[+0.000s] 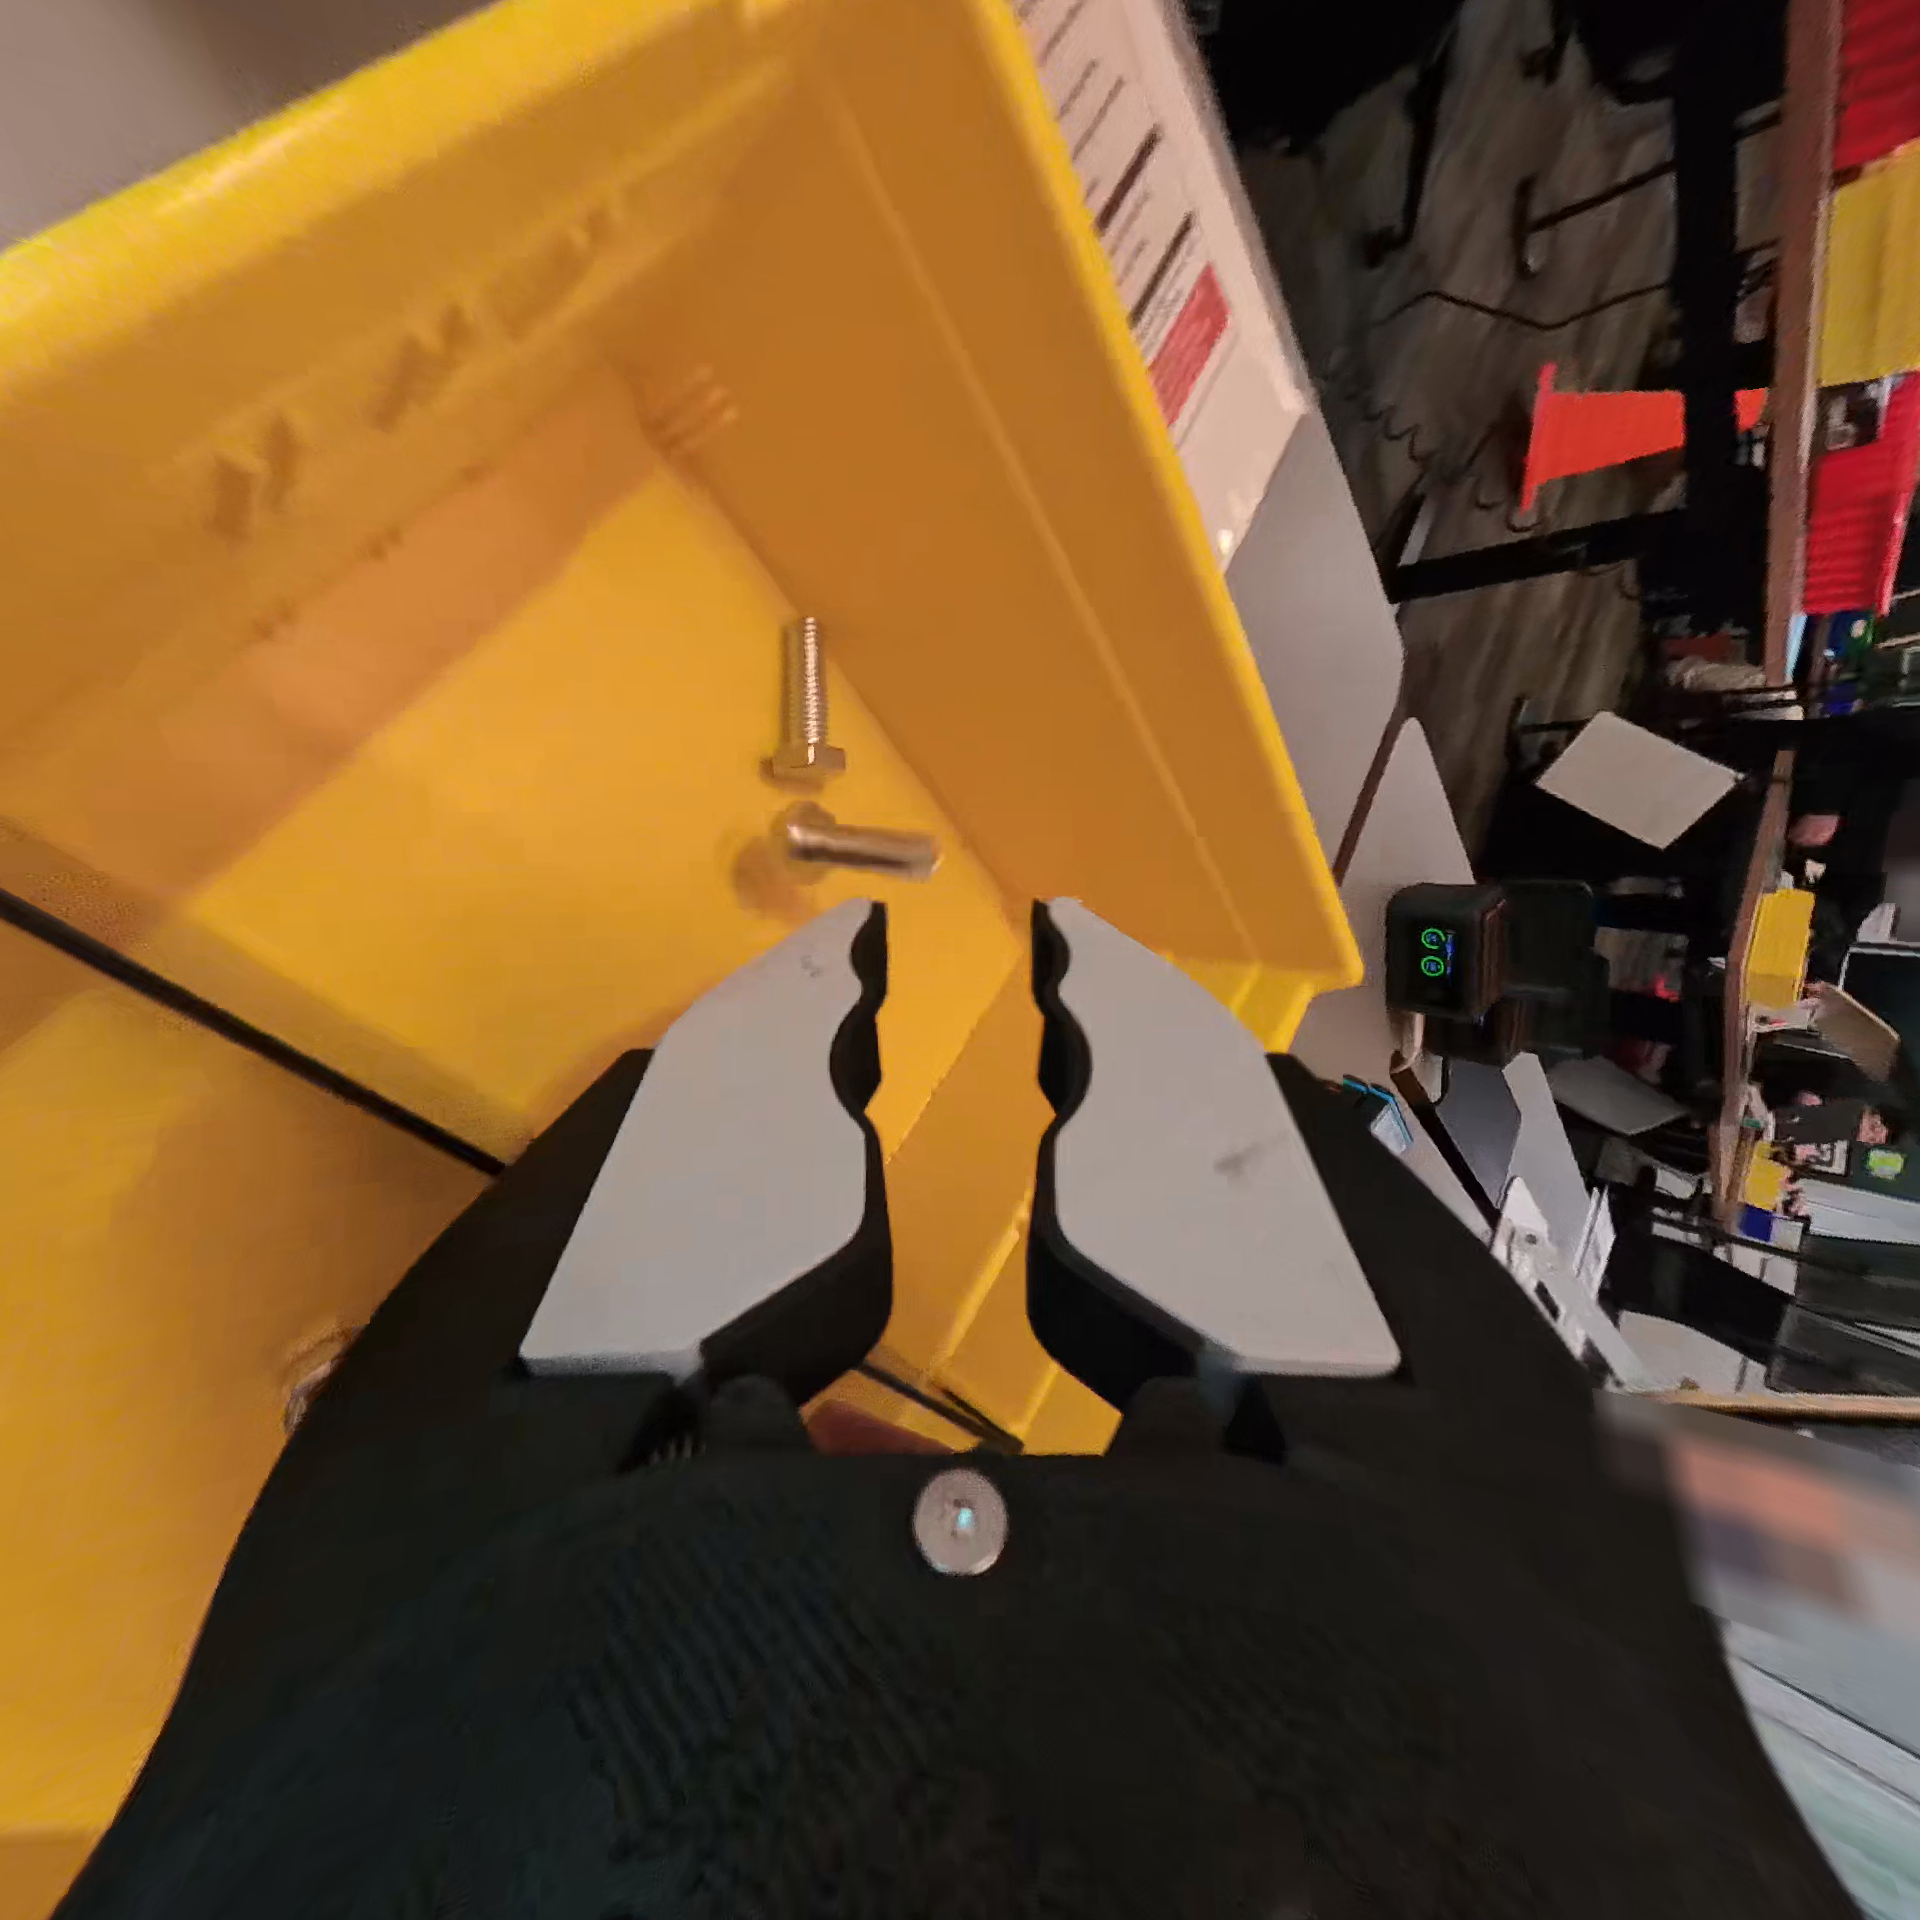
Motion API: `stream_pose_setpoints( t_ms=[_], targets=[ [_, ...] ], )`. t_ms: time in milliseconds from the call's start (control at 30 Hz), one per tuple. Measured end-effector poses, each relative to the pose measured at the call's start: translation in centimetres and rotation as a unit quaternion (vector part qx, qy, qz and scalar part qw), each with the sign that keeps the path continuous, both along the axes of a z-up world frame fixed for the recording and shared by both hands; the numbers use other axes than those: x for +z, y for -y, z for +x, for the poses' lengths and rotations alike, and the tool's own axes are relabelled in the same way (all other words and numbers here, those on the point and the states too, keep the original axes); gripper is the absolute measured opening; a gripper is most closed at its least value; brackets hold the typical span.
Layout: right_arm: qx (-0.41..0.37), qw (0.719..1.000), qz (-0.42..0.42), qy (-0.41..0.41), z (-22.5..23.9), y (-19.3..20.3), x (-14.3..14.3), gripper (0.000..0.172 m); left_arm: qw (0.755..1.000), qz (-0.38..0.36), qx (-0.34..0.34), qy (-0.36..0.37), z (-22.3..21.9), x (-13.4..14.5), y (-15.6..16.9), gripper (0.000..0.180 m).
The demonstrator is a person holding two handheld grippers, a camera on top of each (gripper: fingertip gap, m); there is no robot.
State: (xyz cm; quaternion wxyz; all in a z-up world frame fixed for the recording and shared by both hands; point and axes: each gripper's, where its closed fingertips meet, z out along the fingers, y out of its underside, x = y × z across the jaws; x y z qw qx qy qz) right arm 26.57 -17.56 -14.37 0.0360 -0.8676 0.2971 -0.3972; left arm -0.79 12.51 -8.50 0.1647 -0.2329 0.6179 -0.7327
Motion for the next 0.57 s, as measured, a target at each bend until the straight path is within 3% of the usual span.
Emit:
stream_pose_setpoints(
  t_ms=[133,267,433,500,567],
  targets=[
    [-0.012,0.995,0.079,0.051,-0.9,0.5,2.1,0.040,0.981,0.052,0.177,-0.058,2.5,1.8,-7.4,0.011],
    [0.008,0.975,0.204,0.083,-4.8,-1.1,4.6,0.056,0.929,0.158,0.292,-0.164,4.0,0.1,-16.6,0.027],
    [0.072,0.931,0.346,0.095,-11.1,-5.4,6.0,0.057,0.860,0.186,0.283,-0.381,6.5,-5.3,-22.5,0.020],
    [0.091,0.909,0.384,0.132,-12.7,-6.8,6.7,0.054,0.840,0.181,0.284,-0.425,7.8,-6.8,-23.5,0.017],
    [0.109,0.889,0.413,0.165,-13.9,-7.9,6.9,0.051,0.805,0.207,0.288,-0.476,8.3,-8.8,-24.3,0.017]
  ],
)
